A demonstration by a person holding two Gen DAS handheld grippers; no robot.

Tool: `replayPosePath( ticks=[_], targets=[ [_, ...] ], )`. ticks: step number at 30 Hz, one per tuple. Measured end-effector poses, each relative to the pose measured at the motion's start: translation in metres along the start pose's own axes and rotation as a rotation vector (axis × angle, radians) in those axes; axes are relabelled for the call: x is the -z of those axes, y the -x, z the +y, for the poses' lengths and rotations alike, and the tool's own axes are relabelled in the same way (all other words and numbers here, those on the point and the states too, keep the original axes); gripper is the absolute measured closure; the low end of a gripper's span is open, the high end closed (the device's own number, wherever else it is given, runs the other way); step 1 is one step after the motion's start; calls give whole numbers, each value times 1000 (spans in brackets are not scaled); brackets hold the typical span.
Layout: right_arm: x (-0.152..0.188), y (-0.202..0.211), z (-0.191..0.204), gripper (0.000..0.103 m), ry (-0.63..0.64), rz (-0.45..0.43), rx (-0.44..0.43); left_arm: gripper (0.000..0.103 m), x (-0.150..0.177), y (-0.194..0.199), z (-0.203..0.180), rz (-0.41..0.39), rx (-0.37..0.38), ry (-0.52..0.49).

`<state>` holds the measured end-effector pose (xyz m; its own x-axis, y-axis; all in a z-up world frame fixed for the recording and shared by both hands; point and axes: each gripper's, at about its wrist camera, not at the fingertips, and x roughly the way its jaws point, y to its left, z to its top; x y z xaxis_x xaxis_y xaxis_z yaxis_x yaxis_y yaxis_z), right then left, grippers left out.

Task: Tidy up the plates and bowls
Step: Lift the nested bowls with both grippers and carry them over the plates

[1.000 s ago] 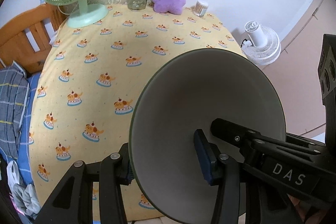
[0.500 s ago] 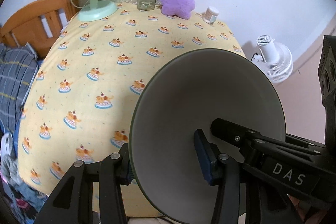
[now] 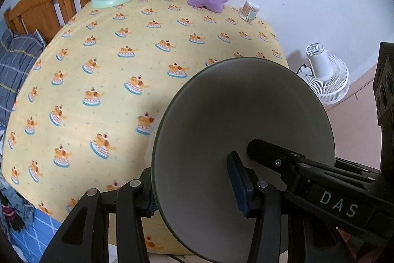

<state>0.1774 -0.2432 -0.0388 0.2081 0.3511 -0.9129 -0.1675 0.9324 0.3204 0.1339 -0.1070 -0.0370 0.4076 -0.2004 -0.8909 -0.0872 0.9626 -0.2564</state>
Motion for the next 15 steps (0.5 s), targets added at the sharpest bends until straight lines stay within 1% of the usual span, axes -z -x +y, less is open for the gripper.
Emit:
replayPosePath(
  ticks=[13,15],
  targets=[
    [-4,-22,-30,65,-9,72,15,55,4,-32,-14,73,1,43],
    [-5,-24,-31,65,-7,72,9,55,3,-32,-15,66,-7,40]
  ],
)
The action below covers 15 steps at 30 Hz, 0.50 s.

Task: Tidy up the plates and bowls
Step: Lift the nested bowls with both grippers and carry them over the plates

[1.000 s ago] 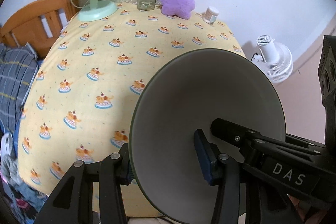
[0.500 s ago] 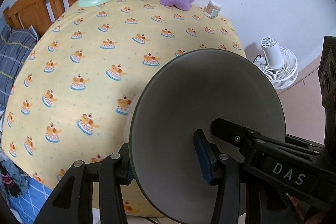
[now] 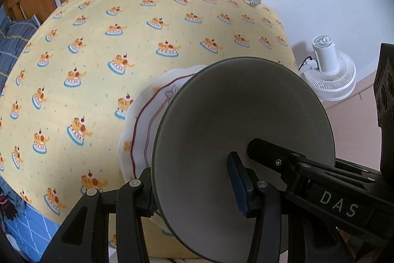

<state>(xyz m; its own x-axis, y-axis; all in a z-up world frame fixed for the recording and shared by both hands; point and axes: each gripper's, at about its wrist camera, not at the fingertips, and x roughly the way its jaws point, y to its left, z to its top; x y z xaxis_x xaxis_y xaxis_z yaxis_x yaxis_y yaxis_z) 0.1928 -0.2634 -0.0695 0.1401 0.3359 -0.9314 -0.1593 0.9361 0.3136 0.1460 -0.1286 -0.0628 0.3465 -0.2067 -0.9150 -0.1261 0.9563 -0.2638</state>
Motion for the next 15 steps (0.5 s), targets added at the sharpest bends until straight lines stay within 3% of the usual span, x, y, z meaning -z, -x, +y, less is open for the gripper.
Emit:
replayPosePath(
  ticks=[15],
  targets=[
    [-12,-2,-4,65,-5,-28,0,55,-13,-7,-3,-8,0,-10]
  ],
)
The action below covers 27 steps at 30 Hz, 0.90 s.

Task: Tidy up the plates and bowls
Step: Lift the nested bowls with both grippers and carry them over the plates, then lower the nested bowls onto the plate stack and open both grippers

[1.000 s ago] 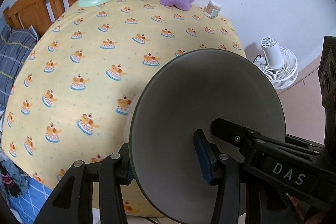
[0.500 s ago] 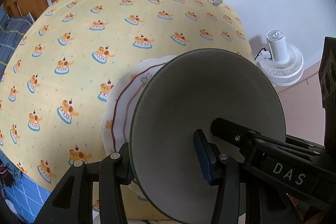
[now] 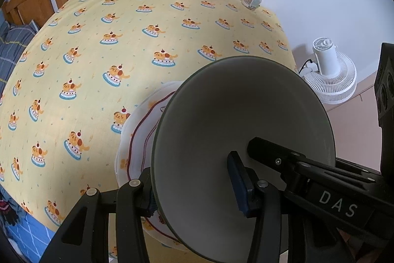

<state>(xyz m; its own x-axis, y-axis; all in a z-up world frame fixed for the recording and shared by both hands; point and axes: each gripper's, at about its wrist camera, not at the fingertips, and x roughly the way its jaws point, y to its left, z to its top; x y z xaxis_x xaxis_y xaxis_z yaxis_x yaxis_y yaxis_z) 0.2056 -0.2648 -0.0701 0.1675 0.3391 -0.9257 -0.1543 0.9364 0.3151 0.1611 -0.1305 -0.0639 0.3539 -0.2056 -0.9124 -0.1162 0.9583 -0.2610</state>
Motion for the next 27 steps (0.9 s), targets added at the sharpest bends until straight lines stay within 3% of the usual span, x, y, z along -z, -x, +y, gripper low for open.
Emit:
replayPosePath(
  ticks=[7,9,11,13,15,18,21,27],
  targets=[
    [5,2,-3,65,18,2,-12,54,6,2,-4,1,-13,18],
    [5,3,-4,65,19,-7,-24,50,7,1,-3,8,-8,36],
    [6,4,-5,64,28,-11,-21,34,9,1,0,25,-34,60],
    [7,6,-5,59,38,-16,-13,28,10,3,3,29,-54,75],
    [9,10,-6,44,36,-36,-6,24,11,10,5,16,-61,73],
    [14,22,-3,34,33,-90,22,17,11,22,6,-16,-63,40],
    [18,36,8,33,33,-151,61,15,9,35,6,-53,-52,-19],
    [37,67,47,27,-5,-309,228,15,0,69,21,-140,-42,-160]
  ],
)
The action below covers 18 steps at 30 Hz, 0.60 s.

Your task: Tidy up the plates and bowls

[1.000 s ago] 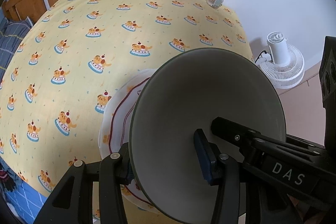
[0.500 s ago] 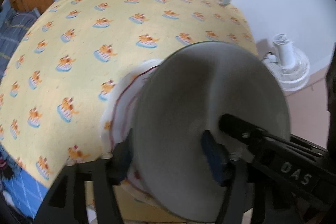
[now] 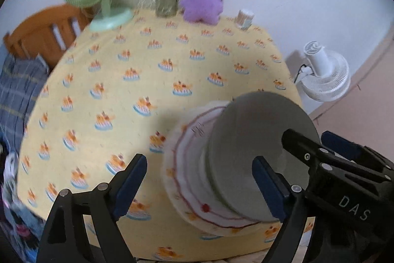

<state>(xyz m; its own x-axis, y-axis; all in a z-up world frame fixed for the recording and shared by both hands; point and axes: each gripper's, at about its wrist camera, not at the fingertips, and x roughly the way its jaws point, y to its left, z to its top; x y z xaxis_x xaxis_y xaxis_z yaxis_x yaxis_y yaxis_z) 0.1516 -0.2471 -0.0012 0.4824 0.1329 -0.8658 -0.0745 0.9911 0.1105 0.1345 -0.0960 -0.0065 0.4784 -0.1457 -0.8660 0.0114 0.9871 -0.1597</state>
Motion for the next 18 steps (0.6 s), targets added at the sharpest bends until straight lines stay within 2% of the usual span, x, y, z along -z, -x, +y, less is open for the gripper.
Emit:
replayPosePath(
  ticks=[7,10,14,18],
  targets=[
    [14,31,55,27,-57,-136,88,15,-3,34,42,-109,-28,-120],
    [21,34,78,27,-89,-169,102,15,0,42,64,-155,-7,-153],
    [32,38,104,27,-117,-208,111,15,8,53,88,-249,-31,-206],
    [46,40,125,27,-114,-231,99,15,18,60,109,-285,-60,-199]
  ],
)
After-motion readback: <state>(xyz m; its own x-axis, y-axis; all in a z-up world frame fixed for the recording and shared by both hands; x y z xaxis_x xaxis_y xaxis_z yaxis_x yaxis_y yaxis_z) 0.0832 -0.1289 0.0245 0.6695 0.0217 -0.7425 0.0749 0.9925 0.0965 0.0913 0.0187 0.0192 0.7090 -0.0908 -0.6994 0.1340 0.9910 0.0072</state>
